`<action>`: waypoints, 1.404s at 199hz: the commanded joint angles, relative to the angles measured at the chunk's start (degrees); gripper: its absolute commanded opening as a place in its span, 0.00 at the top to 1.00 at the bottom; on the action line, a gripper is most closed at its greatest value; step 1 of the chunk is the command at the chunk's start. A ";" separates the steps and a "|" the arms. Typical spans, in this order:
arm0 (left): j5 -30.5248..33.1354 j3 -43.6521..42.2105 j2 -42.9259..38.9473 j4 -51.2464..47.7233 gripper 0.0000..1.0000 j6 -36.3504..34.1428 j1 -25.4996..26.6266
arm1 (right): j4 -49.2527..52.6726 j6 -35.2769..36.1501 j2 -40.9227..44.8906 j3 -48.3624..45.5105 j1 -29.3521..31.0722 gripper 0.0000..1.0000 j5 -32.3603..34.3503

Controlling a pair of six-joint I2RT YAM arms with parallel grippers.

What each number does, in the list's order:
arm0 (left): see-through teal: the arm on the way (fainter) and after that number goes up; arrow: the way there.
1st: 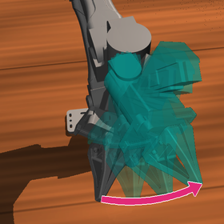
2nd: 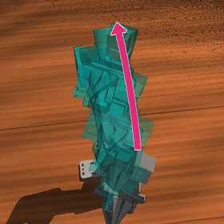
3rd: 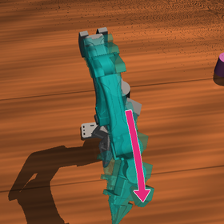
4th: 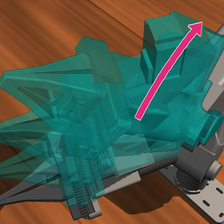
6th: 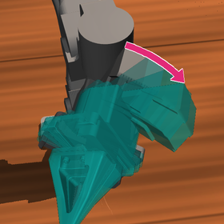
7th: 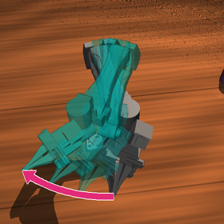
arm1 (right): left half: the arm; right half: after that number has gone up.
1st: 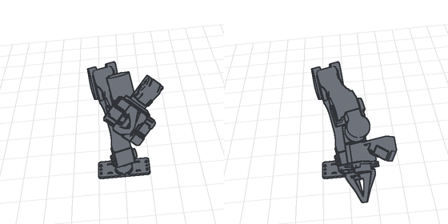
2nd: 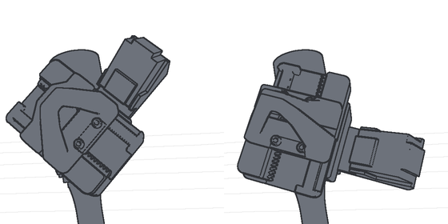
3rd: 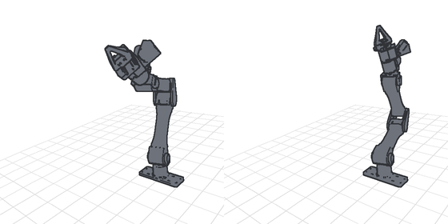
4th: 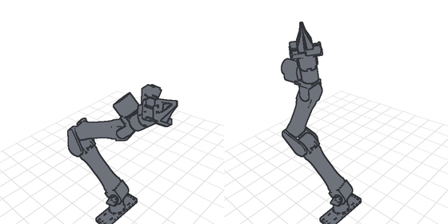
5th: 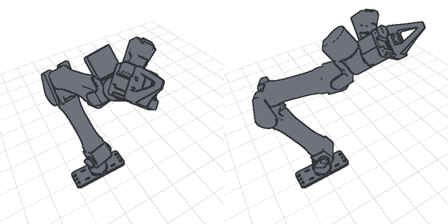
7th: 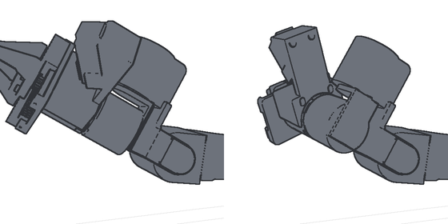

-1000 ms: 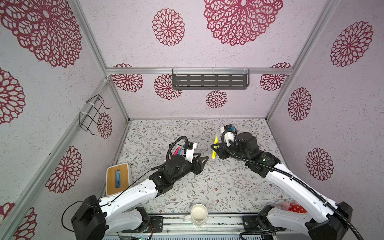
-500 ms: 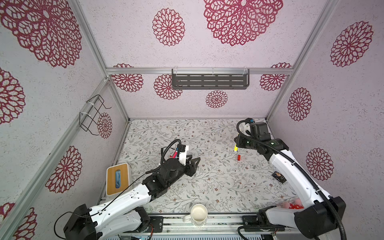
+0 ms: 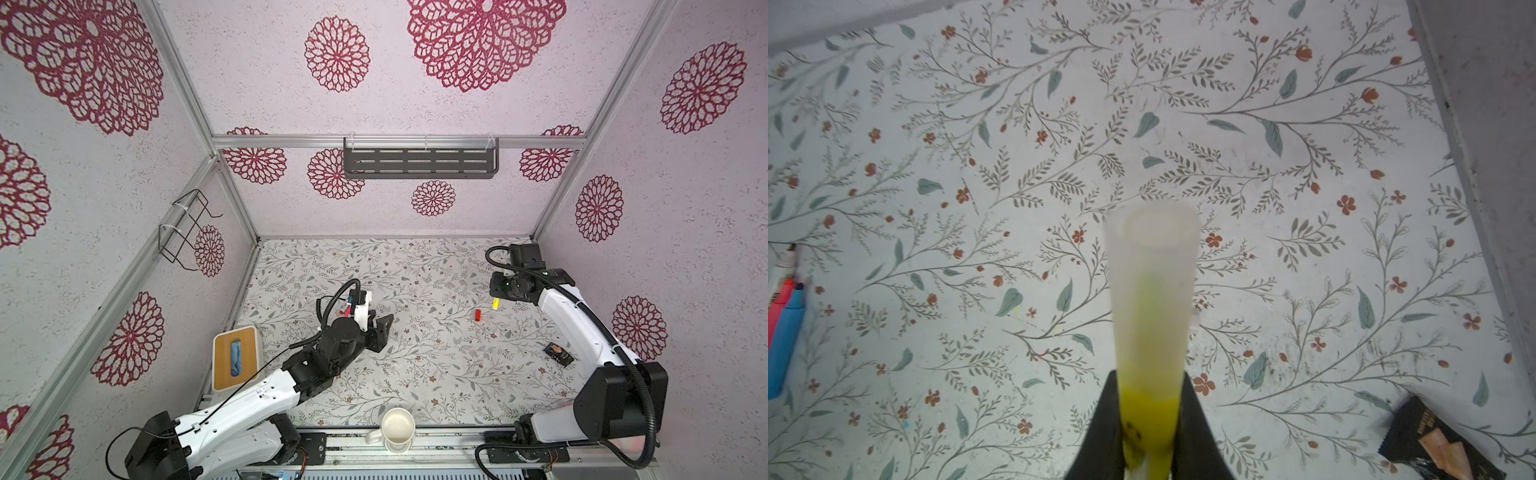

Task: Insert the pens into the pen caps
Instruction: 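Carry the capped highlighter farther from the robot and lay it down with the right gripper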

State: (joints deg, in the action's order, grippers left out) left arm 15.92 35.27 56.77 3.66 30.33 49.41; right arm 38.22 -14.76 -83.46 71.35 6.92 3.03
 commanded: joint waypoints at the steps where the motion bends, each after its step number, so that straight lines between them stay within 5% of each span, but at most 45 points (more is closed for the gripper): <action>1: 3.35 -1.24 -2.41 0.37 0.40 0.64 -0.25 | 1.79 3.10 -1.84 3.25 -1.76 1.00 2.38; 15: 2.97 -0.95 -3.35 -1.03 0.35 0.83 -0.19 | 2.21 3.80 -4.17 4.54 -3.15 1.00 3.02; 20: 3.02 -0.78 -3.63 -1.61 0.16 1.15 -0.21 | 2.36 4.09 -5.00 5.00 -3.57 1.00 2.97; 27: 3.48 -0.42 -3.77 -2.47 0.12 1.64 -0.27 | 2.45 4.49 -6.18 5.67 -4.15 1.00 2.72; 183: -6.74 -1.21 -6.63 -1.42 0.11 1.48 -0.11 | 4.42 15.26 -29.47 22.51 -4.63 1.00 1.37; 280: -5.89 -3.01 -9.18 -0.58 0.11 1.67 -0.09 | 6.12 16.39 -38.65 29.29 -4.64 0.94 2.79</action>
State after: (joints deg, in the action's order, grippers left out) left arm 9.74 32.82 47.94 1.89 31.64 49.41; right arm 42.15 0.56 -121.25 97.91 2.09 5.43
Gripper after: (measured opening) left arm 0.886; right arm 0.167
